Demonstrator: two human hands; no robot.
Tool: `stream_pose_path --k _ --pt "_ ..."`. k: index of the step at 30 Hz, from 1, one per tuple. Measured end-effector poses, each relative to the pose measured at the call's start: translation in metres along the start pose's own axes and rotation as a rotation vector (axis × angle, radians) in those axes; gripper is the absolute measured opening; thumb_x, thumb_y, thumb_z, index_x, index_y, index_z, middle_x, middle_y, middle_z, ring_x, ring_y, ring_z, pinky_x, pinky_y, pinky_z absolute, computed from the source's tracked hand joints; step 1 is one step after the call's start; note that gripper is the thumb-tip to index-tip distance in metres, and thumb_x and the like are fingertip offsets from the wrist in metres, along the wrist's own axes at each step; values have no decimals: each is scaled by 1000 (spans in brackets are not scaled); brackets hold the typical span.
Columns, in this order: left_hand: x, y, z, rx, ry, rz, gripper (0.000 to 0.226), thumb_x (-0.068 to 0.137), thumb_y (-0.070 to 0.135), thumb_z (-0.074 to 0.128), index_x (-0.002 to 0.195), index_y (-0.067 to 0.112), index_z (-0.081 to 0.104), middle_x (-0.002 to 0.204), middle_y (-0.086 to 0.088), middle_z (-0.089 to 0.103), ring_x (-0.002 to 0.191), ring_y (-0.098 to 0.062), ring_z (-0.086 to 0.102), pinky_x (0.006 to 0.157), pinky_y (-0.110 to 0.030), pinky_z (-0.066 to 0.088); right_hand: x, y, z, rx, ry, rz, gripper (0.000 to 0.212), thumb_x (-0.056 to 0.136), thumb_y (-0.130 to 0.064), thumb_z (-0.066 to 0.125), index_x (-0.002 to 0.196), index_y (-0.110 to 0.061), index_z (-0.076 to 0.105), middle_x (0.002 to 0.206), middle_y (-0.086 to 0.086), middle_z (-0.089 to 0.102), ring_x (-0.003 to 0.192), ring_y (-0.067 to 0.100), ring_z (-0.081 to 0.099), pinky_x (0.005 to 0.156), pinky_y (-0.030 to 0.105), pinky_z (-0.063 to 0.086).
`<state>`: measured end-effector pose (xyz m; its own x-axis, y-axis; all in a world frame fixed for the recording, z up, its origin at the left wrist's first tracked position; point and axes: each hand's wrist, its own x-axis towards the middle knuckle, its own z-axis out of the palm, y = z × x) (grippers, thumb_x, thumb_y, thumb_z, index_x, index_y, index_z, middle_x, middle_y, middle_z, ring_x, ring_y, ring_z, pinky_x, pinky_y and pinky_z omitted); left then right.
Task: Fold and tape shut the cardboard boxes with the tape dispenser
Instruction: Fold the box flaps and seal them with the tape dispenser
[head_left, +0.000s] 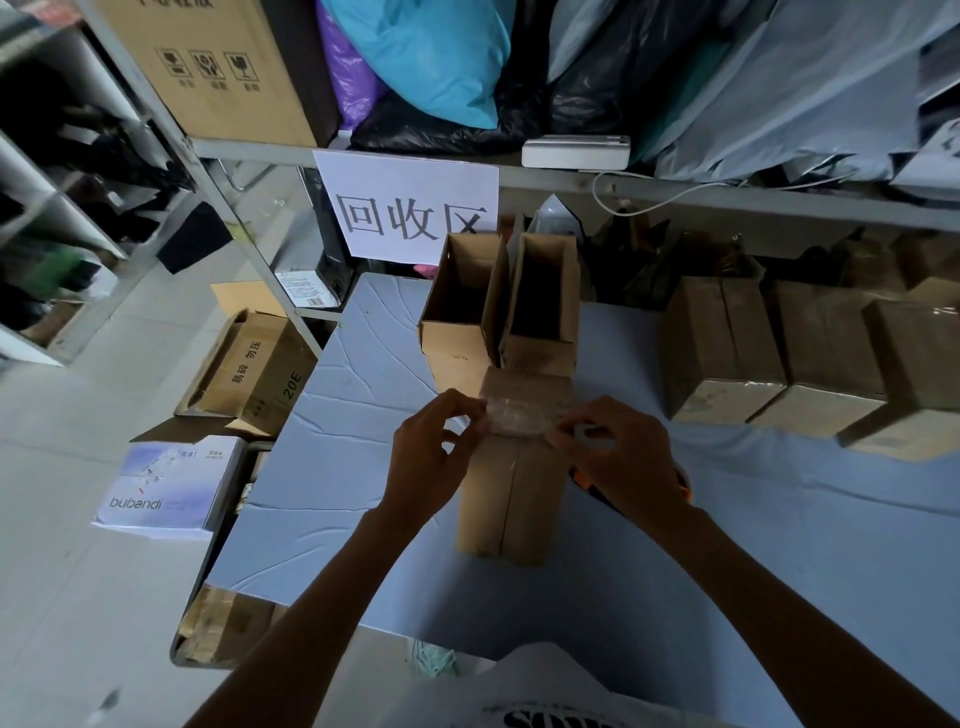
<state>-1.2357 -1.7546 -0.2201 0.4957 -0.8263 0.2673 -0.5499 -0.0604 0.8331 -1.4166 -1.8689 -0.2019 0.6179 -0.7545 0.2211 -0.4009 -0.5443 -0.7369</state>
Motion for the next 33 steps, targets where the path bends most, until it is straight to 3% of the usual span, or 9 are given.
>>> stream_pose_path --k 6,9,14,19,21,23,26,29,33 --pt "2 1 3 -21 3 -114 4 88 16 65 88 12 63 99 9 70 97 -5 64 74 -21 56 3 -3 1 195 32 236 11 74 -20 79 72 -23 69 78 -8 70 76 7 66 75 30 56" --pt "10 1 5 -28 -21 -249 6 85 13 68 83 16 63 97 12 69 98 -8 64 81 -29 54 5 -3 5 186 55 330 15 73 -23 79 70 -30 66 74 -13 69 73 0 65 69 14 51" --pt "16 5 4 -28 -29 -312 12 83 19 71 78 20 60 96 4 63 94 -16 63 82 -38 54 13 -2 11 189 76 409 14 75 -27 77 70 -30 64 75 -14 69 71 -3 63 65 15 45" --pt "27 9 3 -232 -11 -588 33 79 14 75 103 16 52 100 -2 64 91 -19 65 74 -37 56 18 -6 18 320 196 531 37 69 -12 81 89 -28 53 80 -8 63 73 3 62 54 7 44" --pt "33 12 1 -428 -7 -742 46 77 1 72 113 15 47 106 -7 62 93 -22 64 69 -32 54 23 -7 19 469 223 668 49 68 -2 79 98 -25 48 88 -4 61 75 8 61 50 11 44" --pt "36 13 4 -366 -20 -785 44 77 2 68 116 14 50 109 -9 63 97 -24 62 79 -39 54 30 -7 22 493 196 751 46 70 0 76 96 -23 46 92 -1 57 76 9 58 53 16 42" --pt "36 19 12 -188 -67 -708 43 78 23 74 116 17 54 107 -2 62 99 -20 60 89 -42 52 33 -14 32 424 125 779 40 71 -23 79 92 -19 46 85 -6 53 71 4 52 51 16 39" --pt "39 24 14 -186 -71 -691 41 77 29 77 112 16 59 103 -2 65 99 -20 62 89 -41 52 34 -20 35 409 110 772 48 55 -42 88 76 -20 51 72 -7 59 64 6 59 54 24 53" --pt "45 25 6 -376 -10 -860 37 74 1 72 109 10 63 91 -11 68 91 -25 66 72 -35 54 49 -13 19 528 -11 959 41 61 -16 88 92 -4 65 86 13 69 80 27 68 73 43 59"
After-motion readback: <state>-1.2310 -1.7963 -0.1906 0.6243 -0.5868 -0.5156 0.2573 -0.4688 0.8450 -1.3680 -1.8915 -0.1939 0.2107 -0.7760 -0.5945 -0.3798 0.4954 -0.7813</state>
